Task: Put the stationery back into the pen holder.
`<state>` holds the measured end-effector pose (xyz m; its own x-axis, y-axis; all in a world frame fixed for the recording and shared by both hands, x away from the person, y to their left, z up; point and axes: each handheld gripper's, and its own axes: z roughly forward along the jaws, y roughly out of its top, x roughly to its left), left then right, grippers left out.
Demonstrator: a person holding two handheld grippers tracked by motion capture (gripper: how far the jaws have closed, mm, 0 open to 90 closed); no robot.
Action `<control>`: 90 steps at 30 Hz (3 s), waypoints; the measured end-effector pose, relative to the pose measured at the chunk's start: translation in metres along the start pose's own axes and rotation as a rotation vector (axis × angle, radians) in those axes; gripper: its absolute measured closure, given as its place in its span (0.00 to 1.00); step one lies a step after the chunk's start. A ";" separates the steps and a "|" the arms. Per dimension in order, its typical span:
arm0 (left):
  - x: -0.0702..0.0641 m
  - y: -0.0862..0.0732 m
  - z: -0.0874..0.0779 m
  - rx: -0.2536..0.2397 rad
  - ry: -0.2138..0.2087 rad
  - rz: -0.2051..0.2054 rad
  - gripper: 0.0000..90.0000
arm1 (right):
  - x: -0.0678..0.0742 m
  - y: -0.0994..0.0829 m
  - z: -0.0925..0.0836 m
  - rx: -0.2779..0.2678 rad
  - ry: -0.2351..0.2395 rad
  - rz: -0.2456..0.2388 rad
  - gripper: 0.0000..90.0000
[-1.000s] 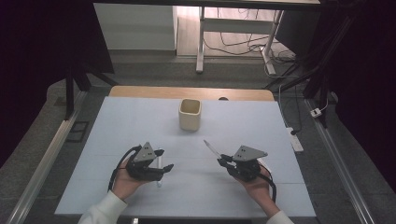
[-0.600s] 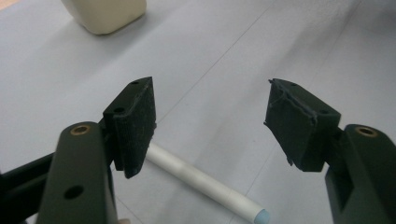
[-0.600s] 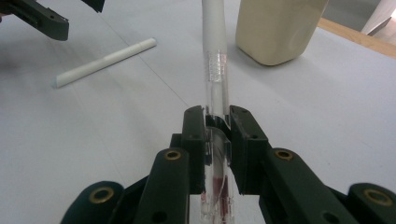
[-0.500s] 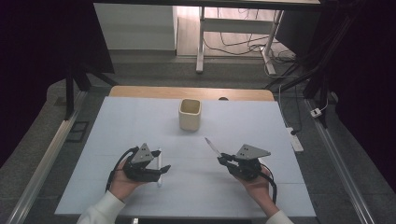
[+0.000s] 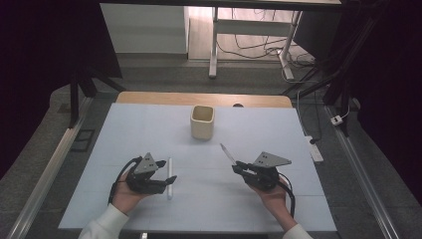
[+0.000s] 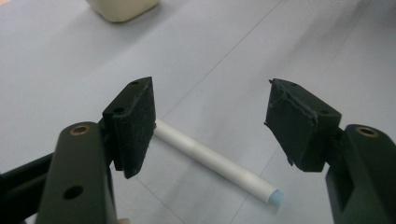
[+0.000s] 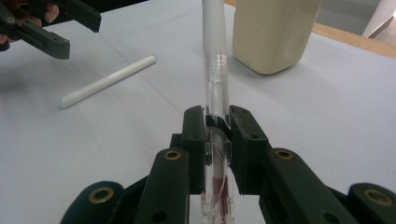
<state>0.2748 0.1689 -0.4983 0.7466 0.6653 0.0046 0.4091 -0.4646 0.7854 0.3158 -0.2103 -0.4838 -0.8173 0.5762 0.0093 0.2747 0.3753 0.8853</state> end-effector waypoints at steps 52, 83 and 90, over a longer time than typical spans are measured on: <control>0.006 -0.016 -0.012 0.014 0.024 -0.027 0.36 | -0.017 0.043 0.021 -0.180 0.025 0.086 0.85; 0.011 -0.020 -0.014 0.012 0.030 -0.042 0.36 | -0.033 0.085 0.045 -0.265 0.009 0.134 0.85; 0.013 -0.020 -0.015 0.007 0.033 -0.048 0.36 | -0.036 0.091 0.052 -0.261 0.003 0.135 0.85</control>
<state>0.2679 0.1960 -0.5048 0.7086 0.7055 -0.0123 0.4473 -0.4357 0.7811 0.3966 -0.1589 -0.4274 -0.7837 0.6060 0.1361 0.2416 0.0955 0.9657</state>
